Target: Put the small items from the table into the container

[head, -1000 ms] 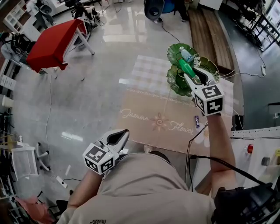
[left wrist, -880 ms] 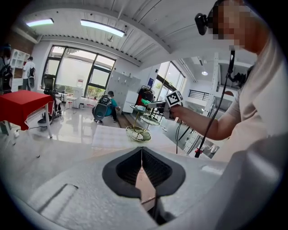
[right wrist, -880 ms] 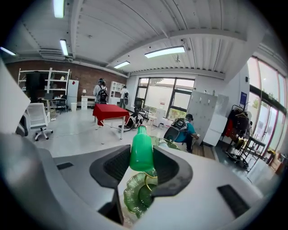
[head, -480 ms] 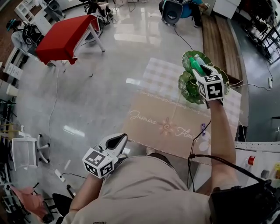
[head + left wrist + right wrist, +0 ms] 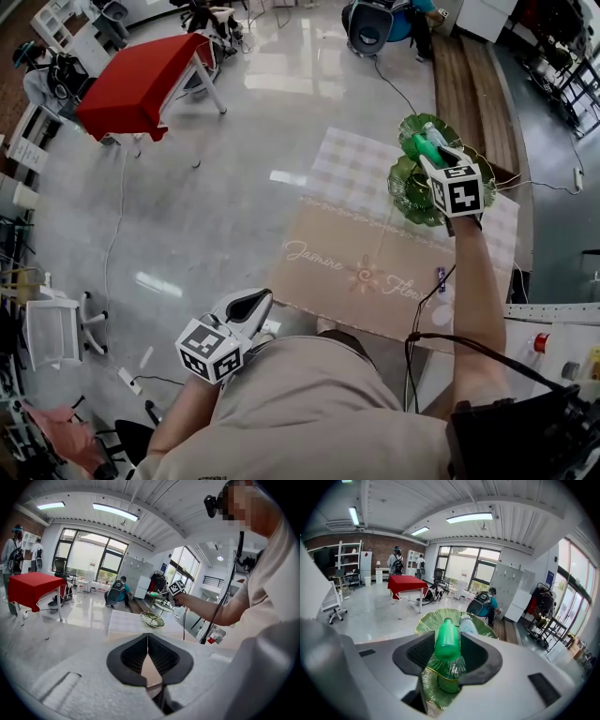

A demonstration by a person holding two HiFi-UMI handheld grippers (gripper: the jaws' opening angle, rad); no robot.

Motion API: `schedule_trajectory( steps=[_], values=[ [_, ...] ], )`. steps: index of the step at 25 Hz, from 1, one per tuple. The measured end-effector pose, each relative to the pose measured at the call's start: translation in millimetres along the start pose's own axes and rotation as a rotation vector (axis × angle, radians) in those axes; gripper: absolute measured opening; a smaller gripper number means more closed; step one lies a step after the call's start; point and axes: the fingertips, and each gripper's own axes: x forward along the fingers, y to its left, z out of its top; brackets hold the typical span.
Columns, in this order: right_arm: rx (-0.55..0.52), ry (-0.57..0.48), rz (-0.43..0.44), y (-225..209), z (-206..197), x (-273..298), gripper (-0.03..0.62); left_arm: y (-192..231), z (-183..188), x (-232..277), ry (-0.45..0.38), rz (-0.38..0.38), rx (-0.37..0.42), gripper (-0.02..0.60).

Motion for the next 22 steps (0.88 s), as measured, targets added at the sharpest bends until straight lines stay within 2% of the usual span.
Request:
schedule_trajectory(
  steps=[4,7,14,18,22],
  values=[
    [0.003,-0.008,-0.031,1,2,-12,0.181,4,1,-6,0.005,-0.027,0.011,0.008],
    [0.013,-0.010,-0.054,2,-1,-23,0.219,9,-1,-11,0.014,-0.055,0.022,0.008],
    [0.068,-0.040,-0.118,24,-9,-70,0.218,17,-3,-28,0.025,-0.135,0.056,0.008],
    [0.101,-0.032,-0.130,62,-25,-102,0.216,20,-7,-43,0.033,-0.196,0.074,0.008],
    [0.150,-0.040,-0.097,130,-45,-133,0.153,23,-15,-56,0.048,-0.258,0.084,0.008]
  ],
)
